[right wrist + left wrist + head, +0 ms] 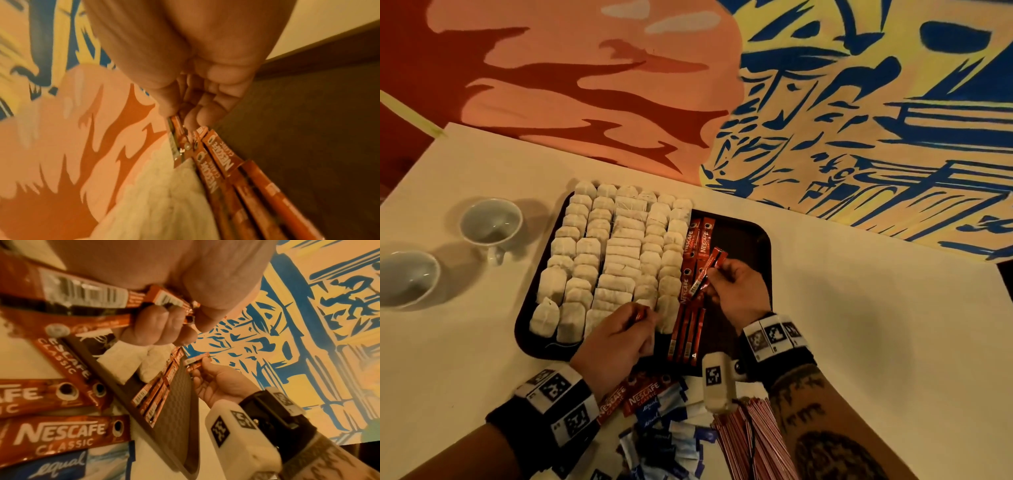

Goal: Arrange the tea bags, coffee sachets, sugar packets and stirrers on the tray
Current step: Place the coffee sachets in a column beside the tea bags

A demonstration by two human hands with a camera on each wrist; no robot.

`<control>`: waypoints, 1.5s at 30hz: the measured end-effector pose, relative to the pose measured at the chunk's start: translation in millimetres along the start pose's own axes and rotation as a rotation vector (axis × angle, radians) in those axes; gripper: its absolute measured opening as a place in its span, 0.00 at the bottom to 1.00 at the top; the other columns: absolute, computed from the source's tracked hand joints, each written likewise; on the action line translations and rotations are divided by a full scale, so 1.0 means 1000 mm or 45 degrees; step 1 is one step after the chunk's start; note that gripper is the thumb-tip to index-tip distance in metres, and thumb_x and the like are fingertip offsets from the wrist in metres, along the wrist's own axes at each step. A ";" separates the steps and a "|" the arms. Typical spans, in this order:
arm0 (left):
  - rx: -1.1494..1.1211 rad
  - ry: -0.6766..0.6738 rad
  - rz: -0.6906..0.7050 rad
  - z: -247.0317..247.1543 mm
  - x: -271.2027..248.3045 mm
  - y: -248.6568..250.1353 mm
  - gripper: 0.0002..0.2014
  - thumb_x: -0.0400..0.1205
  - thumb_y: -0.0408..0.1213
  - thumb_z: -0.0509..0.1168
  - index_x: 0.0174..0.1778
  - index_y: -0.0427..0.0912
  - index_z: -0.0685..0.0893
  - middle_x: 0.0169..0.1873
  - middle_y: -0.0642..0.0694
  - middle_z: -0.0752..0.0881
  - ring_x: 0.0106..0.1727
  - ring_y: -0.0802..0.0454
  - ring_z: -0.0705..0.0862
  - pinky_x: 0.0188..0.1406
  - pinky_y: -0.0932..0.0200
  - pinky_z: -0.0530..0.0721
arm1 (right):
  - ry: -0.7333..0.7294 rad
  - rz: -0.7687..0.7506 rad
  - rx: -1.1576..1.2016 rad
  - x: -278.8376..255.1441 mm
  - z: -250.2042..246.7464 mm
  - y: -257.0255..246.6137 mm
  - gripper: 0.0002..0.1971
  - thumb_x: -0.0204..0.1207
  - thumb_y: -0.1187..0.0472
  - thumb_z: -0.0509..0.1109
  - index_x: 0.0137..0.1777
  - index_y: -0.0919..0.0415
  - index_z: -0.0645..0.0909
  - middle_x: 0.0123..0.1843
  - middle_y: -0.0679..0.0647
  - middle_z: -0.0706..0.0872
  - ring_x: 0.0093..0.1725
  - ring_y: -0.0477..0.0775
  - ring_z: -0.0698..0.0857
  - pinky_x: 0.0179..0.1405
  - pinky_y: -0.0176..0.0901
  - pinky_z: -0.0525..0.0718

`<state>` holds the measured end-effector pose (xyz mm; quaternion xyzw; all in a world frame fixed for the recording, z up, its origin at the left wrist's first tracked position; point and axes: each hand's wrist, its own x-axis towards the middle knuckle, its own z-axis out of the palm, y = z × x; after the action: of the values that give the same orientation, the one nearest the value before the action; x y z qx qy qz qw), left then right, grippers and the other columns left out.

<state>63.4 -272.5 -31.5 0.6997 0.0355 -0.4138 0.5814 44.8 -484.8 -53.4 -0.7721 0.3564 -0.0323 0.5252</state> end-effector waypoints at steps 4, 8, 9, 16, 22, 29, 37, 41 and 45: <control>-0.014 0.027 -0.003 -0.009 -0.001 -0.005 0.09 0.88 0.40 0.61 0.50 0.39 0.84 0.25 0.48 0.74 0.19 0.58 0.65 0.17 0.65 0.64 | -0.091 0.076 -0.269 0.027 0.012 0.007 0.13 0.76 0.51 0.77 0.59 0.51 0.84 0.49 0.45 0.90 0.46 0.48 0.91 0.52 0.54 0.91; 0.014 0.064 0.034 -0.014 -0.002 -0.008 0.13 0.88 0.39 0.61 0.52 0.30 0.81 0.25 0.46 0.74 0.20 0.59 0.66 0.18 0.66 0.65 | -0.144 0.137 -0.436 0.038 0.020 0.007 0.12 0.73 0.50 0.79 0.50 0.50 0.81 0.47 0.45 0.88 0.45 0.47 0.90 0.48 0.45 0.90; 0.012 0.068 0.045 -0.015 -0.002 -0.009 0.13 0.88 0.39 0.61 0.51 0.29 0.80 0.25 0.47 0.74 0.19 0.59 0.66 0.18 0.66 0.65 | -0.152 0.153 -0.445 0.040 0.023 0.007 0.11 0.73 0.50 0.80 0.49 0.50 0.82 0.47 0.47 0.89 0.44 0.48 0.90 0.48 0.46 0.91; -0.008 0.058 0.060 -0.021 -0.003 -0.005 0.14 0.88 0.39 0.61 0.51 0.29 0.81 0.23 0.48 0.73 0.19 0.60 0.67 0.17 0.68 0.66 | -0.119 0.169 -0.417 0.048 0.034 0.014 0.10 0.70 0.49 0.80 0.43 0.48 0.82 0.45 0.51 0.91 0.41 0.51 0.91 0.46 0.53 0.93; -0.178 0.047 -0.059 -0.018 0.000 0.000 0.09 0.88 0.33 0.57 0.53 0.37 0.83 0.25 0.45 0.75 0.20 0.58 0.69 0.18 0.64 0.65 | -0.084 0.157 -0.405 0.047 0.032 0.014 0.11 0.69 0.47 0.81 0.43 0.48 0.82 0.45 0.50 0.91 0.42 0.50 0.91 0.46 0.53 0.93; -0.136 -0.033 -0.018 -0.010 0.003 0.007 0.12 0.88 0.35 0.54 0.55 0.42 0.84 0.32 0.43 0.85 0.27 0.50 0.75 0.24 0.57 0.69 | -0.009 0.082 -0.306 0.006 0.011 -0.005 0.08 0.77 0.45 0.74 0.48 0.46 0.85 0.46 0.44 0.90 0.44 0.47 0.90 0.47 0.47 0.91; 0.059 -0.128 0.092 0.011 0.008 0.001 0.11 0.89 0.41 0.57 0.65 0.60 0.70 0.28 0.40 0.88 0.28 0.45 0.79 0.33 0.52 0.78 | -0.463 -0.063 0.200 -0.069 0.013 -0.011 0.03 0.81 0.61 0.73 0.51 0.52 0.87 0.44 0.46 0.92 0.47 0.44 0.90 0.53 0.40 0.88; 0.108 -0.163 0.123 0.019 0.004 -0.005 0.05 0.89 0.43 0.59 0.59 0.52 0.75 0.34 0.43 0.88 0.29 0.48 0.80 0.27 0.55 0.76 | -0.290 -0.034 0.220 -0.064 0.005 -0.005 0.03 0.78 0.62 0.76 0.46 0.53 0.88 0.41 0.49 0.93 0.41 0.43 0.90 0.47 0.40 0.88; 0.115 -0.169 0.135 0.022 0.006 -0.014 0.07 0.89 0.45 0.57 0.50 0.48 0.77 0.30 0.45 0.88 0.28 0.53 0.78 0.30 0.55 0.74 | -0.289 0.017 0.247 -0.061 0.000 -0.007 0.05 0.75 0.61 0.79 0.49 0.57 0.89 0.45 0.52 0.94 0.44 0.49 0.92 0.48 0.44 0.90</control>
<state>48.1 -288.8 -45.1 0.6971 -0.0589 -0.4289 0.5715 3.0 -447.6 -27.1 -0.7140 0.2951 0.0243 0.6345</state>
